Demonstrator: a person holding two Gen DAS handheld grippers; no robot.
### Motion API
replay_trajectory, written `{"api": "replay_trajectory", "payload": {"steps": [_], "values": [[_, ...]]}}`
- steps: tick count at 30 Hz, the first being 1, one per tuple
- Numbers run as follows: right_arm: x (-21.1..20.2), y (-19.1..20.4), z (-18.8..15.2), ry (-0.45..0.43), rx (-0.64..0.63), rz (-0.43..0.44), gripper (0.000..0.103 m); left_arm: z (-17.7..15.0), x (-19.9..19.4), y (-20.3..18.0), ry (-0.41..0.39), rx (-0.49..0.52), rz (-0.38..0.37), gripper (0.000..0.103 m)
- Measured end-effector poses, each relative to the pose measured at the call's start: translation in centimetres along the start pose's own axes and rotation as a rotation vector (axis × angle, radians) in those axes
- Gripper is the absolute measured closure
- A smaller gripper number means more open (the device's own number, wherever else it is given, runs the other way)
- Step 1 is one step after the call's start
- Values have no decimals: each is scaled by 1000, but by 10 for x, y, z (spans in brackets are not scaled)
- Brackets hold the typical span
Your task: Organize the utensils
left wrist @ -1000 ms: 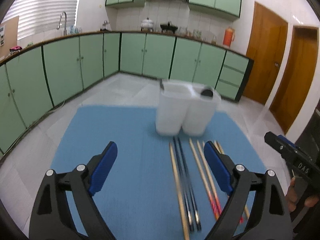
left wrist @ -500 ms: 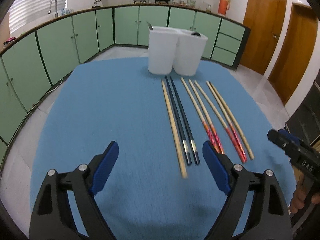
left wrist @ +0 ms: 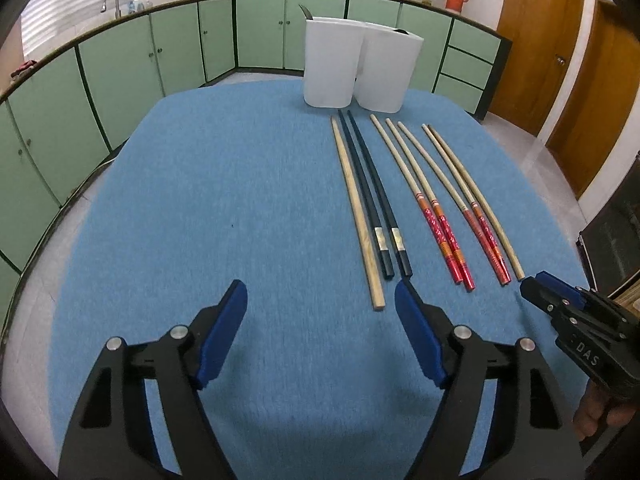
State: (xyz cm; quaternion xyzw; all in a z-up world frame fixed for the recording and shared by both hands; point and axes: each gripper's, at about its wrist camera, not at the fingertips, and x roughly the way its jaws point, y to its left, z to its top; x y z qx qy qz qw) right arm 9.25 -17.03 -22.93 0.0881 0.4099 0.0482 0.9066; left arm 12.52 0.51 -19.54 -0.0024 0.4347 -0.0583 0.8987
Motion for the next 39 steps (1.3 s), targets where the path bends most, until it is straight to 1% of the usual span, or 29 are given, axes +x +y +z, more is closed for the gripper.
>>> {"api": "replay_trajectory", "payload": {"steps": [4, 12, 14, 16, 21, 25, 33, 39], "values": [[4, 2, 1, -5, -29, -22, 83, -1, 2, -2, 4, 1, -2, 31], [10, 6, 2, -19, -61, -47, 87, -4, 6, -2, 15, -6, -3, 32], [11, 7, 1, -28, -67, -58, 89, -5, 6, -2, 17, -6, -4, 32], [12, 9, 0, -40, -77, -73, 95, -5, 7, -4, 21, -4, -5, 32], [11, 7, 0, -45, -72, -67, 96, -7, 11, -7, 31, 0, -4, 33], [11, 6, 0, -47, -68, -63, 96, -7, 18, -8, 44, 1, 3, 39], [11, 0, 0, -47, -49, -41, 96, -8, 20, -17, 40, 28, 10, 43], [11, -1, 0, -43, -39, -32, 96, -10, 21, -24, 15, 39, 34, 56]]}}
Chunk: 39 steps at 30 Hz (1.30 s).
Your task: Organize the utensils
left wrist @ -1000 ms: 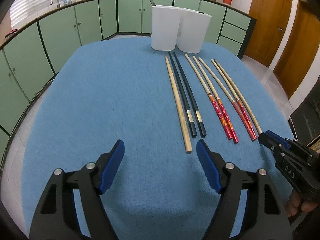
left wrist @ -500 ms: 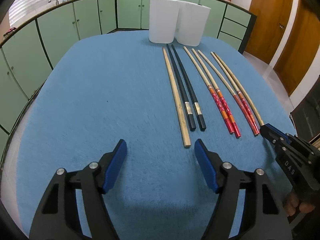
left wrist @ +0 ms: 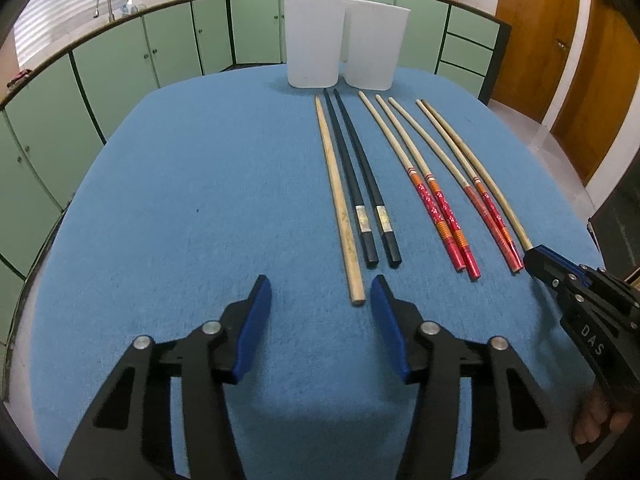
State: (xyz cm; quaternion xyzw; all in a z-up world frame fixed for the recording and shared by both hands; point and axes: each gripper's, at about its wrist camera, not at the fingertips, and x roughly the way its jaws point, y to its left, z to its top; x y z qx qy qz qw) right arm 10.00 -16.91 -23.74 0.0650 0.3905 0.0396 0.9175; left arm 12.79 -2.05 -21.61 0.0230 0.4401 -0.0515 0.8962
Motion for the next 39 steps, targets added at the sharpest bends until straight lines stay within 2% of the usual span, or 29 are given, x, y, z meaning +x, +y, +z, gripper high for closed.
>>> {"api": "replay_trajectory", "payload": {"steps": [2, 6, 8, 11, 18, 21, 31, 39], "values": [[0, 0, 0, 0, 2, 2, 96, -1, -1, -2, -8, 6, 2, 70], [0, 1, 0, 5, 6, 4, 96, -1, -2, -2, -15, 5, 2, 81], [1, 1, 1, 6, 4, -1, 96, 0, -2, 0, -15, -4, 3, 90], [1, 2, 1, 6, 1, -7, 96, 0, -2, 5, -15, -19, -7, 97], [2, 5, 4, 15, -7, -18, 96, 3, -7, 6, -28, -10, -18, 97], [-2, 4, 8, 20, -8, -20, 96, 7, -20, 6, -78, 16, -2, 97], [-47, 5, 38, -92, -78, -55, 96, 33, -69, 12, -228, 30, 2, 97], [-78, 5, 75, -196, -99, -56, 96, 78, -105, 19, -356, 8, -24, 97]]}}
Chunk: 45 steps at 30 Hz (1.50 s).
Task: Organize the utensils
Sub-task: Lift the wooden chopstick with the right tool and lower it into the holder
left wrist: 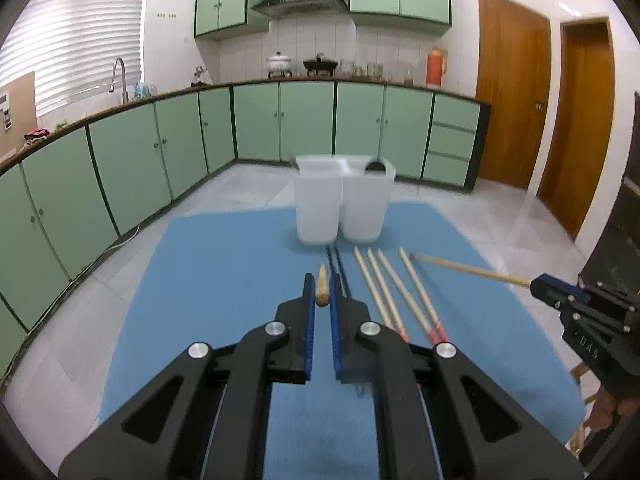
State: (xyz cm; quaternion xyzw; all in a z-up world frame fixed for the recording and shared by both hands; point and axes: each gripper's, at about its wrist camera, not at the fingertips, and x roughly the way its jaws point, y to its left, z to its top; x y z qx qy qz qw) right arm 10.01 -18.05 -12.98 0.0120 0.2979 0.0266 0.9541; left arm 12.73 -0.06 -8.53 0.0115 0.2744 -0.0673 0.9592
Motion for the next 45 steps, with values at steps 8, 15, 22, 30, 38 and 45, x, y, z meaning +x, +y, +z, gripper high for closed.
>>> {"api": "replay_trajectory", "payload": {"steps": [8, 15, 22, 30, 38, 45], "values": [[-6, -15, 50, -72, 43, 36, 96, 47, 2, 5, -67, -18, -14, 97], [-1, -21, 93, -101, 34, 53, 96, 79, 15, 15, -61, -71, -48, 97], [10, -17, 117, -97, 46, 68, 96, 98, 18, 16, -76, -106, -57, 97], [10, -9, 133, -123, 25, 77, 96, 111, 17, 13, -106, -103, -57, 97], [-2, -12, 156, -193, 19, 85, 96, 134, 11, 17, -160, -110, -61, 97], [-7, -10, 181, -251, 12, 106, 96, 165, 4, 16, -233, -117, -57, 97]]}}
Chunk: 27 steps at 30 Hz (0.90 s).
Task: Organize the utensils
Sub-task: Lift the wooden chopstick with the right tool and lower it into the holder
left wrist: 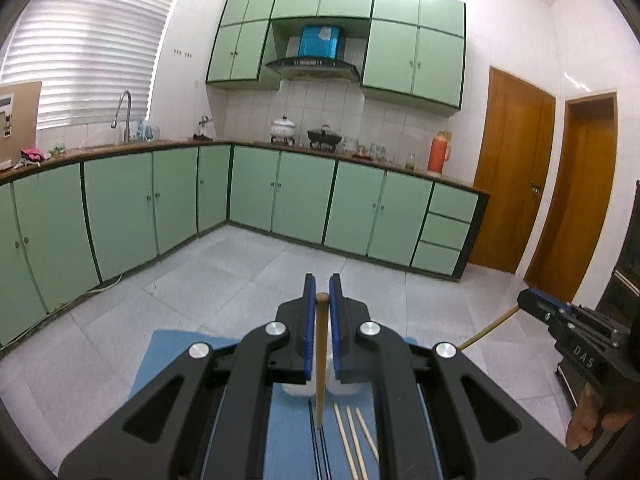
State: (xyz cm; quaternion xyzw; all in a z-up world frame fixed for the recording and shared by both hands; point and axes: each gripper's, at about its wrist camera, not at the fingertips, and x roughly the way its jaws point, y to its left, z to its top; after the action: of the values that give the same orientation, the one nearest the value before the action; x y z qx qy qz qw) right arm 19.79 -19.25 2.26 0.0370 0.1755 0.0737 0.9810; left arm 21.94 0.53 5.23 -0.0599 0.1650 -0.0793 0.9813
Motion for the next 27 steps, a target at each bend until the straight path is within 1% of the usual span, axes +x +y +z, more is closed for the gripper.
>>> {"api": "replay_trajectory", "payload": {"steps": [3, 9, 13, 15, 17, 22, 27], "values": [[4, 4, 12, -25, 0, 13, 96, 14, 0, -2, -31, -7, -3, 97], [18, 15, 33, -57, -28, 24, 96, 49, 6, -4, -117, -27, -6, 97], [34, 23, 42, -61, -37, 44, 96, 64, 17, -7, -160, -30, -3, 97], [44, 25, 44, -53, -40, 49, 96, 66, 28, -10, -178, -22, 12, 97], [56, 26, 42, -38, -40, 54, 96, 64, 41, -13, -182, -15, 24, 97], [95, 27, 30, 24, -40, 54, 96, 49, 82, -12, -153, -3, 35, 97], [123, 26, 12, 83, -40, 52, 96, 28, 117, -4, -94, -13, 30, 97]]}}
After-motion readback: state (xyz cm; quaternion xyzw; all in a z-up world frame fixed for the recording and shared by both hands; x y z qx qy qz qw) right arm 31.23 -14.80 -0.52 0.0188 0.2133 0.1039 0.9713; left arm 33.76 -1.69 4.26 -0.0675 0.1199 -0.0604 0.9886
